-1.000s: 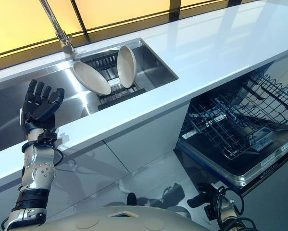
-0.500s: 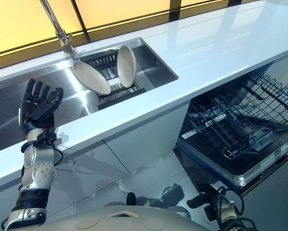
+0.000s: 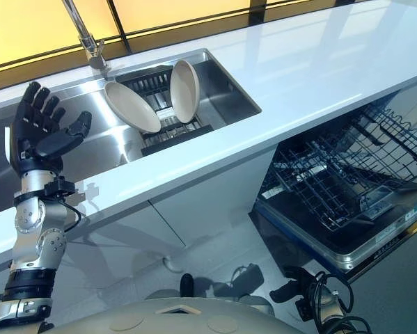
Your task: Pick up plates and place into dishwasher.
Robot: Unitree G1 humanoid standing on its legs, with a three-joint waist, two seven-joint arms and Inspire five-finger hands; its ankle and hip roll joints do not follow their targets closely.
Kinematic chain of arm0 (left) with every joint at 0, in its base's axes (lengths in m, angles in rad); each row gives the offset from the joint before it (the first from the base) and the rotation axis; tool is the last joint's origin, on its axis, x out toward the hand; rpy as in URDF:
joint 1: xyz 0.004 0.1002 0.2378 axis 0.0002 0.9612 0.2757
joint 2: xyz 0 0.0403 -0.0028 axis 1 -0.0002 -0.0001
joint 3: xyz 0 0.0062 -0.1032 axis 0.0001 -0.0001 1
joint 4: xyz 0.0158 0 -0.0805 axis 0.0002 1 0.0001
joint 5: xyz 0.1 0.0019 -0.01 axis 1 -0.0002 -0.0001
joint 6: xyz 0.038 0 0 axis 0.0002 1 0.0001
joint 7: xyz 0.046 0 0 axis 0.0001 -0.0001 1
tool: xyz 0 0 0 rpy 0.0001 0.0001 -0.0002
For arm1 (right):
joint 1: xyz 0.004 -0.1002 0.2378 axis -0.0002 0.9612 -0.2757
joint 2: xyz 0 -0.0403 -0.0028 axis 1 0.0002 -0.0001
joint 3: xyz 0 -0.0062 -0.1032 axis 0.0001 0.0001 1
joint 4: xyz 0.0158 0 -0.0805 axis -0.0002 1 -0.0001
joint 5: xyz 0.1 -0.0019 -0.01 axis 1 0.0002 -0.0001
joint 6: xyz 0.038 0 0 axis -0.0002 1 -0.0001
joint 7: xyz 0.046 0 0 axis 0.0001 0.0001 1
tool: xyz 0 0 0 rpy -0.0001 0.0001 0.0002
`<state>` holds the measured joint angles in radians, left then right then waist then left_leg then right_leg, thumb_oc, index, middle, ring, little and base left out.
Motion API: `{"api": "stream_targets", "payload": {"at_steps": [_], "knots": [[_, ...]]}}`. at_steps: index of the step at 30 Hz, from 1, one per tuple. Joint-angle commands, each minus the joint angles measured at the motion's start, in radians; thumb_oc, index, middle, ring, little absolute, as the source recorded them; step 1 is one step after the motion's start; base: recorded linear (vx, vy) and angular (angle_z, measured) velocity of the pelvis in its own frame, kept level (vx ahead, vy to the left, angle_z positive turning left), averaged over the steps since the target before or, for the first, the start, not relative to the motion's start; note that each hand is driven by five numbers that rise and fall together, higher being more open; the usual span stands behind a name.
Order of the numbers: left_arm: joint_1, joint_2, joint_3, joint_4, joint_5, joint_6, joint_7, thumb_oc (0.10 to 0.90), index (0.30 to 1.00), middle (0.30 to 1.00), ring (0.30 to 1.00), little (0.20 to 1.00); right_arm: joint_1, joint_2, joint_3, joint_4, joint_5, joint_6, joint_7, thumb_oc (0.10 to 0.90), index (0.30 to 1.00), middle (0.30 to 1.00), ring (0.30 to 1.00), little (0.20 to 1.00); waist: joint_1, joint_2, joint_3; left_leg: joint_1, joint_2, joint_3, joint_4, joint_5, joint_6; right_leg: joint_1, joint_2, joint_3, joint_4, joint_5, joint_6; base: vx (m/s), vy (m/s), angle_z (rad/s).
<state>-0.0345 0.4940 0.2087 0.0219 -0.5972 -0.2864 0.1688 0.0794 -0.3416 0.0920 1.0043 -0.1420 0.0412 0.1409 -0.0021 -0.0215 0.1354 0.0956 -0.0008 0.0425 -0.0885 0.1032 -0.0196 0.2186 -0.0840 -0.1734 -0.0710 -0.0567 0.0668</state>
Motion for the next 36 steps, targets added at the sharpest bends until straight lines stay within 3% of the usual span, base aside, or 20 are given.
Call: {"api": "stream_targets", "payload": {"at_steps": [1, 5, 6, 8, 12, 15, 16, 20, 23, 26, 27, 33, 34, 36], "knots": [[-0.150, 0.085, 0.026, -0.088, 0.067, -0.088, 0.002, 0.800, 0.900, 0.900, 0.900, 0.900, -0.058, -0.092, 0.022, -0.003, 0.007, -0.065, -0.007, 0.800, 0.900, 0.900, 0.900, 0.900, -0.001, 0.029, -0.006, -0.008, -0.015, 0.033, 0.194, -0.208, 0.004, -0.117, 0.073, -0.014, 0.196, -0.116, -0.044, -0.02, -0.086, 0.10], [-0.164, 0.110, 0.036, -0.075, 0.060, -0.079, -0.011, 0.800, 0.900, 0.900, 0.900, 0.900, -0.071, -0.098, 0.033, 0.006, 0.021, -0.074, -0.010, 0.800, 0.900, 0.900, 0.900, 0.900, 0.010, 0.008, 0.016, -0.068, -0.016, 0.011, 0.340, -0.256, 0.011, -0.127, 0.048, -0.007, 0.246, -0.131, -0.065, 0.00, -0.074, 0.10], [-0.166, 0.119, 0.044, -0.070, 0.051, -0.082, -0.026, 0.800, 0.900, 0.900, 0.900, 0.900, -0.077, -0.102, 0.036, 0.019, 0.025, -0.081, -0.012, 0.800, 0.900, 0.900, 0.900, 0.900, 0.022, 0.000, 0.031, -0.108, -0.020, -0.013, 0.412, -0.254, 0.017, -0.126, 0.042, 0.009, 0.266, -0.138, -0.075, 0.05, -0.068, 0.09], [-0.166, 0.125, 0.050, -0.070, 0.050, -0.082, -0.039, 0.800, 0.900, 0.900, 0.900, 0.900, -0.082, -0.108, 0.036, 0.037, 0.026, -0.085, -0.015, 0.800, 0.900, 0.900, 0.900, 0.900, 0.031, 0.007, 0.042, -0.135, -0.013, -0.033, 0.409, -0.235, 0.014, -0.122, 0.053, 0.027, 0.283, -0.150, -0.079, 0.11, 0.028, -0.01], [-0.161, 0.124, 0.045, -0.072, 0.052, -0.087, -0.040, 0.800, 0.900, 0.900, 0.900, 0.900, -0.090, -0.119, 0.027, 0.076, 0.019, -0.093, -0.023, 0.800, 0.900, 0.900, 0.900, 0.900, 0.038, 0.030, 0.048, -0.129, 0.033, -0.031, 0.273, -0.155, -0.023, -0.104, 0.066, 0.032, 0.283, -0.170, -0.072, 0.17, 0.143, -0.04], [-0.150, 0.094, 0.030, -0.072, 0.073, -0.093, -0.029, 0.800, 0.900, 0.900, 0.900, 0.900, -0.085, -0.130, 0.012, 0.090, -0.012, -0.091, -0.034, 0.800, 0.900, 0.900, 0.900, 0.900, 0.043, 0.063, 0.043, -0.162, 0.098, -0.011, 0.141, -0.016, -0.069, -0.067, 0.059, 0.034, 0.274, -0.195, -0.063, 0.31, 0.337, 0.00], [-0.148, 0.086, 0.029, -0.071, 0.078, -0.093, -0.032, 0.800, 0.900, 0.900, 0.900, 0.900, -0.080, -0.133, 0.006, 0.090, -0.019, -0.088, -0.038, 0.800, 0.900, 0.900, 0.900, 0.900, 0.044, 0.065, 0.042, -0.176, 0.102, -0.005, 0.151, -0.010, -0.071, -0.058, 0.049, 0.035, 0.273, -0.198, -0.059, 0.29, 0.363, 0.09], [-0.133, 0.085, 0.032, -0.084, 0.109, -0.077, -0.026, 0.800, 0.900, 0.900, 0.900, 0.900, -0.086, -0.135, -0.015, 0.077, -0.025, -0.051, -0.053, 0.800, 0.900, 0.900, 0.900, 0.900, 0.040, 0.060, 0.024, -0.150, 0.081, 0.000, 0.163, -0.080, -0.058, -0.059, -0.028, 0.015, 0.282, -0.187, -0.015, 0.25, 0.387, -0.14], [-0.137, 0.091, 0.034, -0.088, 0.106, -0.065, -0.037, 0.800, 0.900, 0.900, 0.900, 0.900, -0.084, -0.116, -0.031, 0.062, -0.022, -0.050, -0.057, 0.800, 0.900, 0.900, 0.900, 0.900, 0.040, 0.047, 0.016, -0.140, 0.043, 0.011, 0.195, -0.121, -0.028, -0.069, -0.084, 0.011, 0.305, -0.172, 0.025, 0.18, 0.364, -0.17], [-0.137, 0.104, 0.035, -0.083, 0.112, -0.072, -0.051, 0.800, 0.900, 0.900, 0.900, 0.900, -0.087, -0.098, -0.027, 0.057, -0.019, -0.062, -0.073, 0.800, 0.900, 0.900, 0.900, 0.900, 0.038, 0.039, 0.009, -0.117, 0.014, 0.023, 0.180, -0.132, 0.004, -0.106, -0.124, 0.020, 0.353, -0.111, 0.067, 0.14, 0.365, -0.20], [-0.138, 0.116, 0.031, -0.081, 0.112, -0.082, -0.061, 0.800, 0.900, 0.900, 0.900, 0.900, -0.089, -0.086, -0.031, 0.047, 0.002, -0.058, -0.081, 0.800, 0.900, 0.900, 0.900, 0.900, 0.035, 0.036, 0.003, -0.105, -0.009, 0.029, 0.168, -0.141, 0.026, -0.132, -0.147, 0.033, 0.401, -0.051, 0.081, 0.14, 0.386, -0.23], [-0.150, 0.146, 0.038, -0.083, 0.129, -0.101, -0.105, 0.800, 0.900, 0.900, 0.900, 0.900, -0.080, -0.061, -0.026, 0.047, -0.003, -0.076, -0.101, 0.800, 0.900, 0.900, 0.900, 0.900, 0.045, 0.043, -0.012, -0.060, -0.045, 0.083, 0.117, -0.162, 0.060, -0.208, -0.202, 0.004, 0.573, 0.092, 0.085, 0.11, 0.276, -0.22], [-0.149, 0.154, 0.046, -0.081, 0.145, -0.109, -0.107, 0.800, 0.900, 0.900, 0.900, 0.900, -0.081, -0.058, -0.018, 0.044, -0.013, -0.077, -0.098, 0.800, 0.900, 0.900, 0.900, 0.900, 0.047, 0.046, -0.013, -0.045, -0.046, 0.102, 0.106, -0.169, 0.063, -0.228, -0.209, -0.017, 0.587, 0.094, 0.084, 0.10, 0.167, -0.37], [-0.145, 0.169, 0.049, -0.087, 0.214, -0.129, -0.098, 0.800, 0.900, 0.900, 0.900, 0.900, -0.083, -0.059, -0.001, 0.031, -0.016, -0.066, -0.102, 0.800, 0.900, 0.900, 0.900, 0.900, 0.039, 0.052, -0.012, -0.027, -0.047, 0.113, 0.090, -0.175, 0.064, -0.262, -0.164, -0.031, 0.545, 0.058, 0.075, 0.08, 0.093, -0.43]]}}
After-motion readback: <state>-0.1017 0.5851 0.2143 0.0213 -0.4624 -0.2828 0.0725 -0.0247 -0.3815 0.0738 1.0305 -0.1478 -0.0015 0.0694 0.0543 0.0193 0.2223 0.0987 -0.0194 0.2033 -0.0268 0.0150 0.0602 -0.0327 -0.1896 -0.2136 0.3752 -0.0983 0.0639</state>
